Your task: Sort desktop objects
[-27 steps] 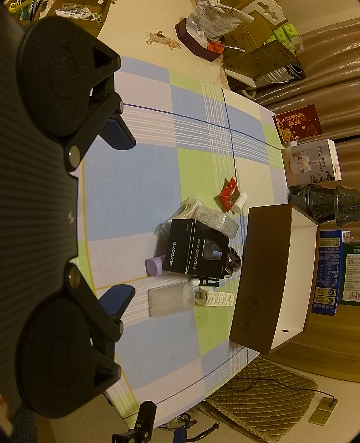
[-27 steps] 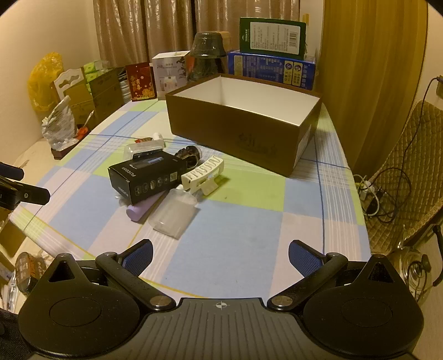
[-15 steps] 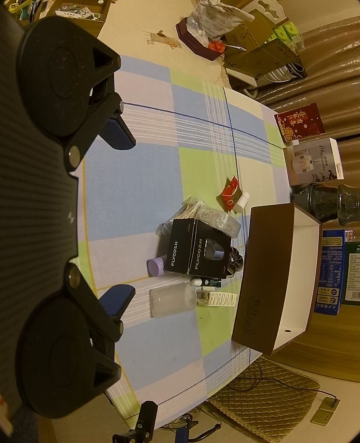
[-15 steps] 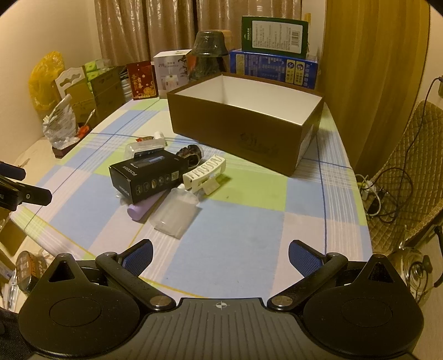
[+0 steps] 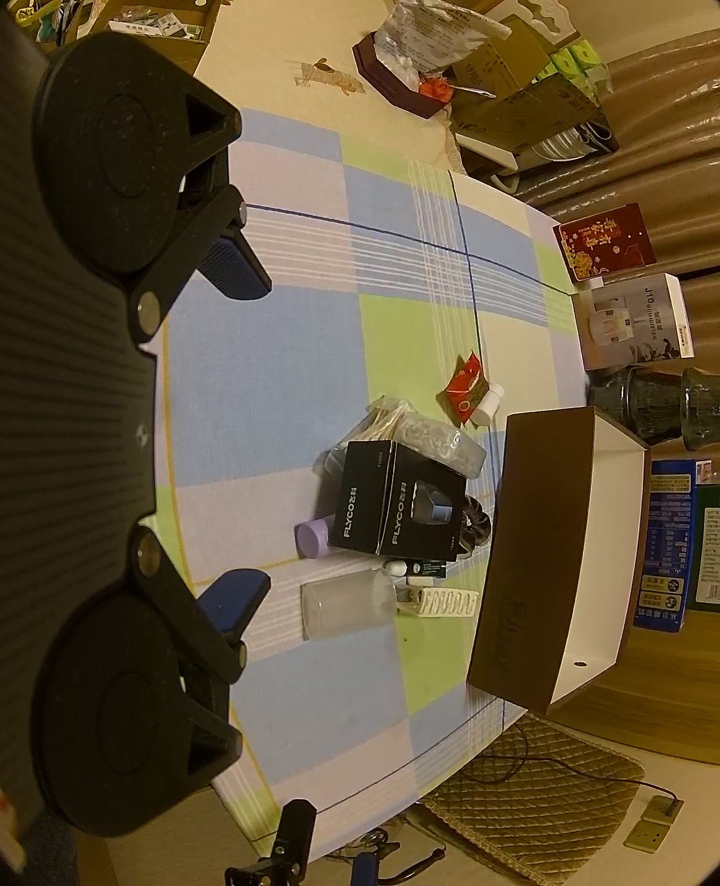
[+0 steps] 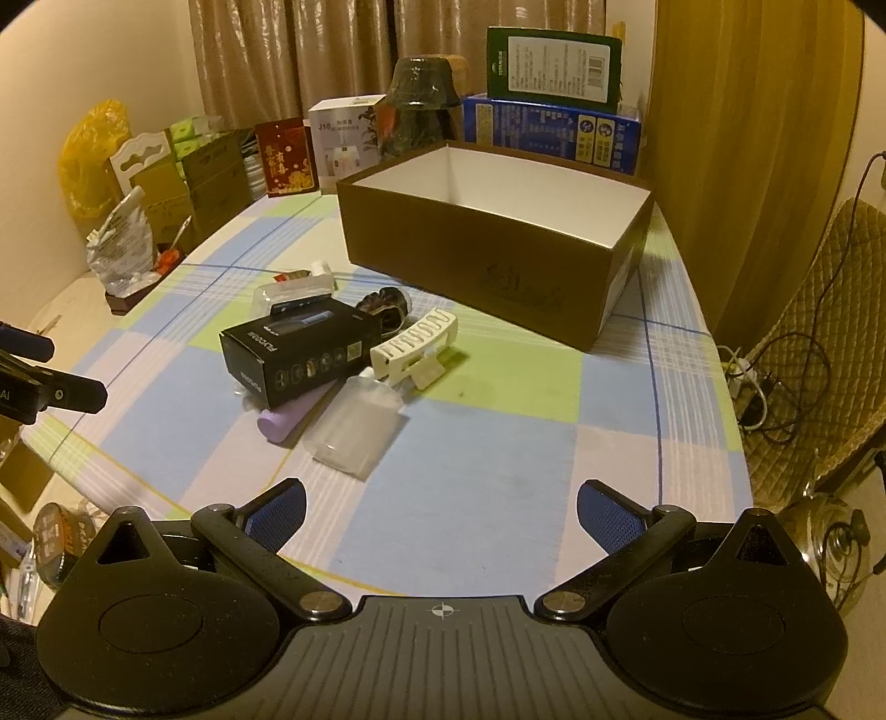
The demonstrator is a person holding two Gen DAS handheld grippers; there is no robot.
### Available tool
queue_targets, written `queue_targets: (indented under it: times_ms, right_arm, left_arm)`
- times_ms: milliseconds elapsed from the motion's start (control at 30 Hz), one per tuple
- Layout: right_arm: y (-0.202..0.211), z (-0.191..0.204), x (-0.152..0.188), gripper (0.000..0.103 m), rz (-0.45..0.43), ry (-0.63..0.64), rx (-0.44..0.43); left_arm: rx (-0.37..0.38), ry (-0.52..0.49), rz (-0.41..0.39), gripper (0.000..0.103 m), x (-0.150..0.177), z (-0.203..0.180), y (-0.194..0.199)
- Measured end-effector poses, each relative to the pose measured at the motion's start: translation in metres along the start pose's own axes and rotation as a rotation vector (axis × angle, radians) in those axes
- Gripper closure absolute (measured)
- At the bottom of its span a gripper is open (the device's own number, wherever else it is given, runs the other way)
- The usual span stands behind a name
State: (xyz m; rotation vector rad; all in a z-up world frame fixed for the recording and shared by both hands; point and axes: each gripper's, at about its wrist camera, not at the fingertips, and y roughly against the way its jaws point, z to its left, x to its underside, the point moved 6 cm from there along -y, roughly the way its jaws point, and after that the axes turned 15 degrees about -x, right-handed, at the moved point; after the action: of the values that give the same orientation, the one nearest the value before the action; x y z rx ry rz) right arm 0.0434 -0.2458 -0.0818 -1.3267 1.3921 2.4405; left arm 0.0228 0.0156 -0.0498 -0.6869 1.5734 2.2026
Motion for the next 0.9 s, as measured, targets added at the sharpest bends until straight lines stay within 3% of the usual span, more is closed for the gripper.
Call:
queue_targets:
  times_ms: [900]
  right_arm:
    - [-0.020,-0.008,-0.009,0.002,0.019,-0.029,-0.013]
  left_arm:
    - [0.014,-0.025,0.024,0.001,-0.010,-0.002,-0.020]
